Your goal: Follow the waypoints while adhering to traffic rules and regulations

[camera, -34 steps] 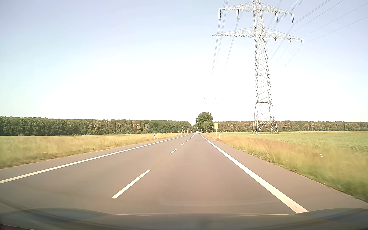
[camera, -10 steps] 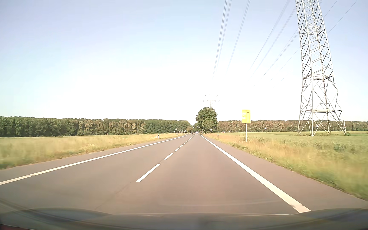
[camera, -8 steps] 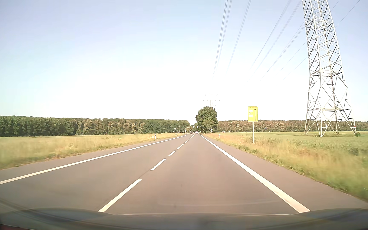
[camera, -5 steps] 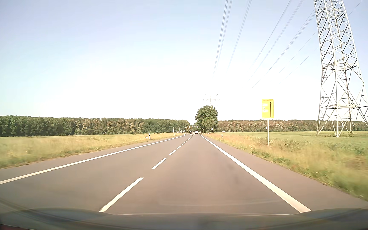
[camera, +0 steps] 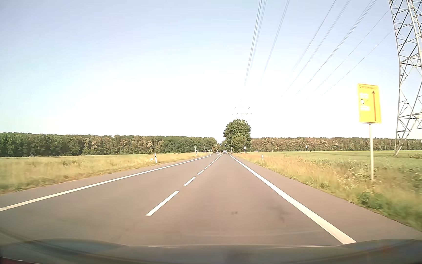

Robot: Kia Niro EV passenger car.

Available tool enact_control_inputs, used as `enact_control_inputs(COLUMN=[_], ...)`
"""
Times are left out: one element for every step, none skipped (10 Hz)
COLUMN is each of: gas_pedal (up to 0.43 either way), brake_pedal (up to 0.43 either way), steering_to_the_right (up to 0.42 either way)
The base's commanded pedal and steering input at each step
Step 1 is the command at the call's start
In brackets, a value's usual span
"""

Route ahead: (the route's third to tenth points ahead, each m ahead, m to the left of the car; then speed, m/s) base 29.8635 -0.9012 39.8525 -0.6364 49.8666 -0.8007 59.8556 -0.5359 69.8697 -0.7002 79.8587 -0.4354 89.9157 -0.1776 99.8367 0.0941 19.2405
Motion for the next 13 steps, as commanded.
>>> enact_control_inputs(gas_pedal=[0.157, 0.157, 0.157, 0.157, 0.157, 0.157, 0.157, 0.157, 0.157, 0.157, 0.157, 0.157, 0.157], brake_pedal=[0.03, 0.03, 0.03, 0.03, 0.03, 0.03, 0.03, 0.03, 0.03, 0.03, 0.03, 0.024, 0.024], steering_to_the_right=[0.0, 0.0, 0.0, 0.0, 0.0, 0.0, 0.0, 0.0, 0.0, 0.0, 0.0, 0.0, 0.0])
